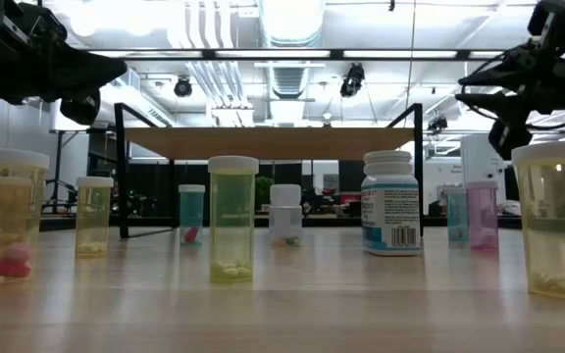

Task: Pick and place medicine bottles onto shelf by color
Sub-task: Put the orange pill bottle on the shelf

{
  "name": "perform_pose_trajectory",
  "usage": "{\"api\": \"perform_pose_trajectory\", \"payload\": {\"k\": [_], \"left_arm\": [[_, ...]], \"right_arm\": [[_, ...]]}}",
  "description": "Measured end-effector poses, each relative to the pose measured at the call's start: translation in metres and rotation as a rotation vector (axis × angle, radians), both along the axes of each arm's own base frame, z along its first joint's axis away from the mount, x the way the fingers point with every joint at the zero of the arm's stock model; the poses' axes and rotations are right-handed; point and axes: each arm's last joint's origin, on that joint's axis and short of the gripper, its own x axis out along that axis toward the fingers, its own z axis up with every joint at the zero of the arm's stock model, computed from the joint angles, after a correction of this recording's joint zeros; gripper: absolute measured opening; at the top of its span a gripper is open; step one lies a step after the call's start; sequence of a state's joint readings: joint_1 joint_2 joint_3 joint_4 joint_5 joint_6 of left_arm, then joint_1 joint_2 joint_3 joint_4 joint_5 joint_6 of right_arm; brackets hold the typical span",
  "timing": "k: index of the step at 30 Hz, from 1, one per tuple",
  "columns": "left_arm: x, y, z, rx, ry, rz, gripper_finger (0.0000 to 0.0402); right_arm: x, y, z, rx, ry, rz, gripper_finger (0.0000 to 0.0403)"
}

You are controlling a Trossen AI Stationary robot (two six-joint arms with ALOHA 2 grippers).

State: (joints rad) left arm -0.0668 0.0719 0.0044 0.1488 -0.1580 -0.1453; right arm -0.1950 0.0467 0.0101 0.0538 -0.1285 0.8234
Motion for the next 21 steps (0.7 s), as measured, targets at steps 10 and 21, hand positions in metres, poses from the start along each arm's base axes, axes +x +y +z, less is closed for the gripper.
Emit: {"api": "perform_pose_trajectory", "payload": {"k": [10, 21], "left_arm": [[-0.012, 0.001, 0.039, -0.287, -0.454, -0.065, 0.0000], [-0.037, 0.005, 0.072, -0.385, -0.847, -0.077, 0.0000]], "right_arm": [[-0.004, -0.001, 0.026, -0.074, -0.260, -0.067, 0.0077], [-0.014, -0.002, 0.063, -0.170, -0.342, -0.199, 0.0077]]}}
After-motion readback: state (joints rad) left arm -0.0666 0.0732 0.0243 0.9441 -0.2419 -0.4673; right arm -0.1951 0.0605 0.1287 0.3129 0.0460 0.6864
